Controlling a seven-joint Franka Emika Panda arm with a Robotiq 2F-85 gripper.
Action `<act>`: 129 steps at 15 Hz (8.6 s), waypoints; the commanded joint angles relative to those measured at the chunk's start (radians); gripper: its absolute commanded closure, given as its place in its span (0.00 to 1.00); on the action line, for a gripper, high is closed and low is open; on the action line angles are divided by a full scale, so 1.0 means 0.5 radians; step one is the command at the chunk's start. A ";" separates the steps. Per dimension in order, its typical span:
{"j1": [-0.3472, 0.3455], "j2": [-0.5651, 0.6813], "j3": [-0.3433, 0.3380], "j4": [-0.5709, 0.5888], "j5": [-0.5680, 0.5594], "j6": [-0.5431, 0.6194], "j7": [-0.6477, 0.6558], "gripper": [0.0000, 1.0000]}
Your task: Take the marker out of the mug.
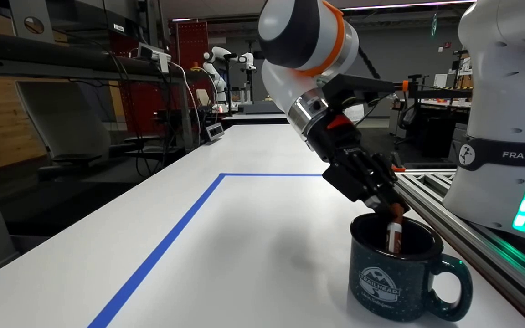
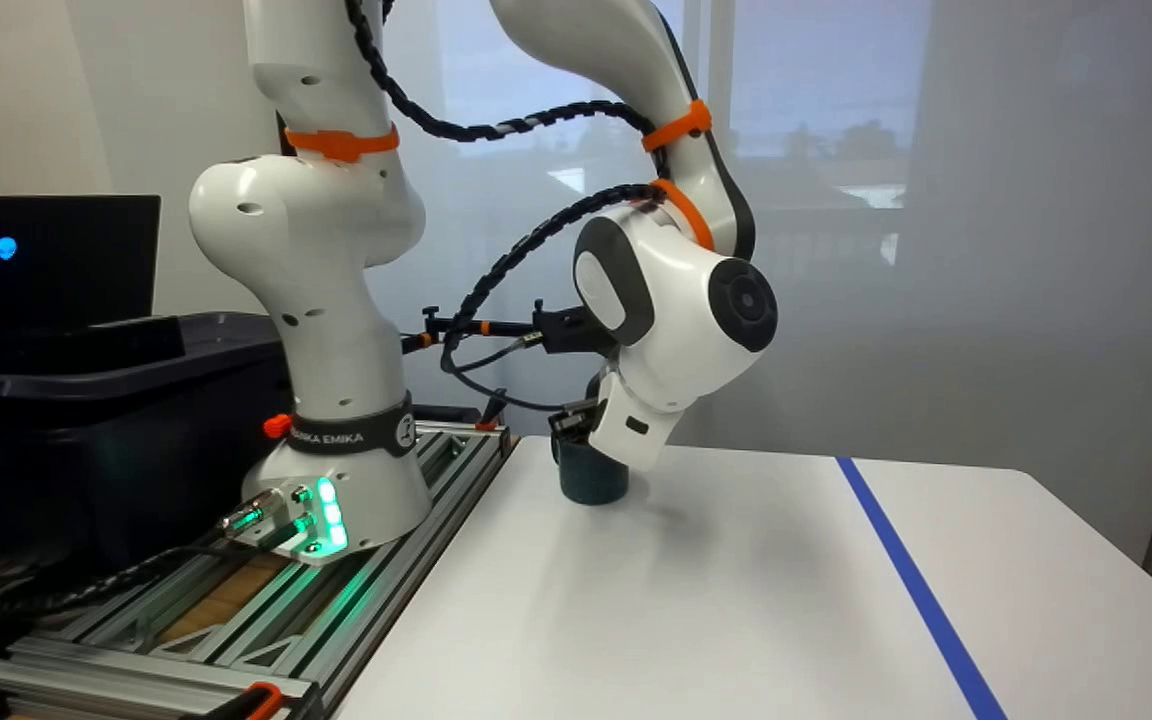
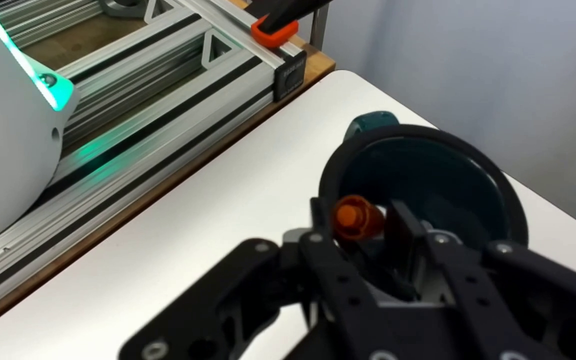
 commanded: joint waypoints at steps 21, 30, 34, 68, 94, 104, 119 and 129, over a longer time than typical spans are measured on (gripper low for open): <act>0.023 -0.095 0.010 -0.014 0.103 -0.016 -0.117 0.58; 0.047 -0.082 0.035 -0.020 0.156 -0.010 -0.151 0.58; 0.058 -0.073 0.041 -0.022 0.174 -0.008 -0.161 0.63; 0.073 0.007 0.073 0.000 0.160 -0.112 -0.342 0.98; 0.064 0.201 0.052 0.241 0.100 -0.202 -0.323 0.57; 0.128 0.256 0.087 0.247 0.009 -0.146 -0.274 0.61; 0.206 0.247 0.164 0.219 -0.030 0.023 -0.300 0.95; 0.030 -0.042 0.015 0.281 -0.023 -0.585 -0.292 0.95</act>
